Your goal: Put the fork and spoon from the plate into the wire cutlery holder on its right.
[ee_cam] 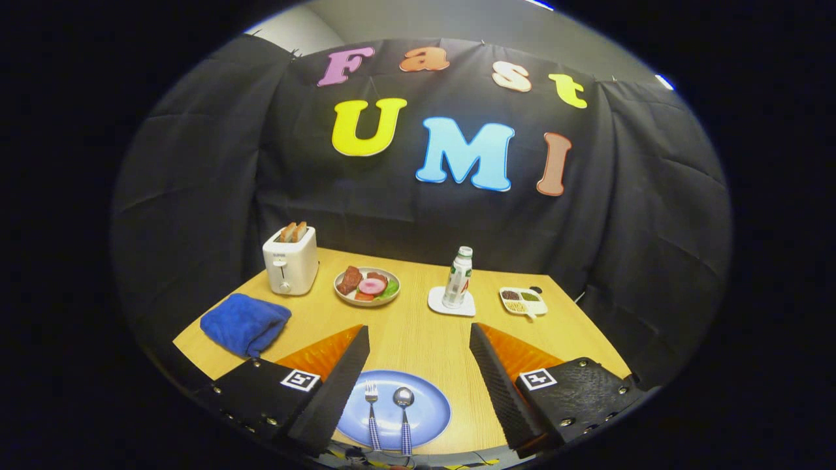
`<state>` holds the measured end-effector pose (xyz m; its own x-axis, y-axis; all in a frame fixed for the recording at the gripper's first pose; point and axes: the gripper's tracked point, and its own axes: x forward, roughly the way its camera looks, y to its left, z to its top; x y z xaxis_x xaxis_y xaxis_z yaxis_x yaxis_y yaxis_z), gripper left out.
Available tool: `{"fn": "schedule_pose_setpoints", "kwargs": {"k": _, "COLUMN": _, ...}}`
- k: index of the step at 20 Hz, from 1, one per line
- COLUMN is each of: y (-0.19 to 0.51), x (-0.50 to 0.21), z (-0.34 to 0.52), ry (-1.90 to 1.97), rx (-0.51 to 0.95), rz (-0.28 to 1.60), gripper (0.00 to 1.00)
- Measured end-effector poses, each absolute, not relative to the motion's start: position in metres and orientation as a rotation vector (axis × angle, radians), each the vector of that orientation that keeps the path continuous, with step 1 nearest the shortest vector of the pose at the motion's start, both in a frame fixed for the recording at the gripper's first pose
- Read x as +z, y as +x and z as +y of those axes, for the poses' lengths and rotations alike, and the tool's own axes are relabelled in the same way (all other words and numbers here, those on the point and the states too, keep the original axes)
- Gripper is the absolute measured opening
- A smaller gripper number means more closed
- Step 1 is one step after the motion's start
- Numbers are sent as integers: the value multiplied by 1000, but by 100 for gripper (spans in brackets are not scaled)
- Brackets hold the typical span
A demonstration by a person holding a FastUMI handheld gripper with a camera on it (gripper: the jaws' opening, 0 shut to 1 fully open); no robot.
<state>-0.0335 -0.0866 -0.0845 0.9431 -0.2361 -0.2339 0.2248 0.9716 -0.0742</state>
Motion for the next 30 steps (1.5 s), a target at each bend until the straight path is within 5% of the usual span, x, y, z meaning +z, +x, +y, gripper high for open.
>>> {"fn": "schedule_pose_setpoints", "kwargs": {"k": 7, "y": -21, "x": -38, "z": -81, "ry": -53, "rx": -237, "rz": 71, "gripper": 95}}
{"fn": "schedule_pose_setpoints", "kwargs": {"k": 10, "y": -5, "x": -91, "z": -66, "ry": 24, "rx": -137, "rz": 175, "gripper": 96}}
{"fn": "schedule_pose_setpoints", "kwargs": {"k": 30, "y": -48, "x": -289, "z": -92, "ry": -64, "rx": -85, "rz": 954, "gripper": 91}}
